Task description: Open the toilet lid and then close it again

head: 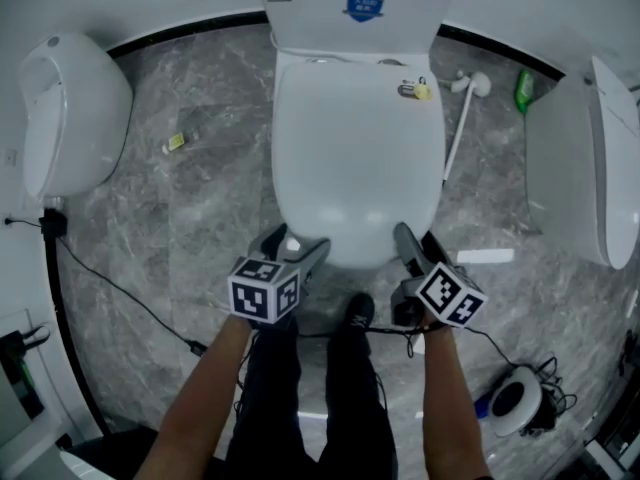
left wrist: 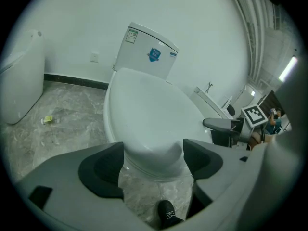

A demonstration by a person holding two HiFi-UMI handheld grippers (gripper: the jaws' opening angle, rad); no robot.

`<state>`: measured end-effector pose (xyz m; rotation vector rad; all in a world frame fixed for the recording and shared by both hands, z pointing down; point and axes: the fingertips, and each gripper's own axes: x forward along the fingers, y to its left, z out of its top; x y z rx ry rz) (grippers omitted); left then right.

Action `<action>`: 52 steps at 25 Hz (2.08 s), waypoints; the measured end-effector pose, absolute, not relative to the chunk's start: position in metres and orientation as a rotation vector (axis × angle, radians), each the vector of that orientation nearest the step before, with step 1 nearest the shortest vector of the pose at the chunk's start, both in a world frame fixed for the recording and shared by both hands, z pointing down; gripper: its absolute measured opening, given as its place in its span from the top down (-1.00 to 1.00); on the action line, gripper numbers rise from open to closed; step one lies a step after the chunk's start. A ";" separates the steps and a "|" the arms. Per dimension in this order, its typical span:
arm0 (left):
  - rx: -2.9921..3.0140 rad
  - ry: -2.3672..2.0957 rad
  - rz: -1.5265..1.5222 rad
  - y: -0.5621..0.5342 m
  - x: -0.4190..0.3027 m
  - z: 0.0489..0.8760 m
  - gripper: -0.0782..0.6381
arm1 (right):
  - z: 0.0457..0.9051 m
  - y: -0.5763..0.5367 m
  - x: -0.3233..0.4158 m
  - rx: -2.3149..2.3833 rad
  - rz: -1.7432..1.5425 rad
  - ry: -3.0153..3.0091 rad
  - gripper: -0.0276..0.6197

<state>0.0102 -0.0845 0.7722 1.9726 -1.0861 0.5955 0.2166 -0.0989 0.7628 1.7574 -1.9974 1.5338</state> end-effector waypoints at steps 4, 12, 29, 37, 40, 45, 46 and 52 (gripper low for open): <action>1.983 -1.084 0.614 -0.083 0.010 0.771 -0.26 | 0.760 -0.098 0.218 1.750 1.580 -1.977 -0.09; 2.081 -1.017 0.663 -0.077 0.008 0.758 -0.26 | 0.743 -0.098 0.224 1.776 1.652 -1.976 0.05; 2.251 -0.866 0.785 -0.067 0.001 0.720 -0.15 | 0.702 -0.101 0.232 1.830 1.690 -1.959 0.08; 2.243 -0.895 0.855 -0.053 -0.013 0.721 0.41 | 0.685 -0.105 0.234 1.895 1.696 -1.959 0.08; 2.226 -0.931 0.862 -0.057 -0.008 0.722 0.70 | 0.680 -0.105 0.234 1.913 1.678 -1.947 0.08; 2.224 -0.910 0.870 -0.056 0.001 0.724 0.76 | 0.637 -0.142 0.207 1.868 1.558 -2.161 0.65; 2.234 -0.910 0.855 -0.059 0.005 0.721 0.76 | 0.627 -0.154 0.197 1.834 1.510 -2.209 0.65; 2.218 -0.929 0.870 -0.070 0.006 0.728 0.76 | 0.618 -0.170 0.177 1.730 1.366 -2.266 0.65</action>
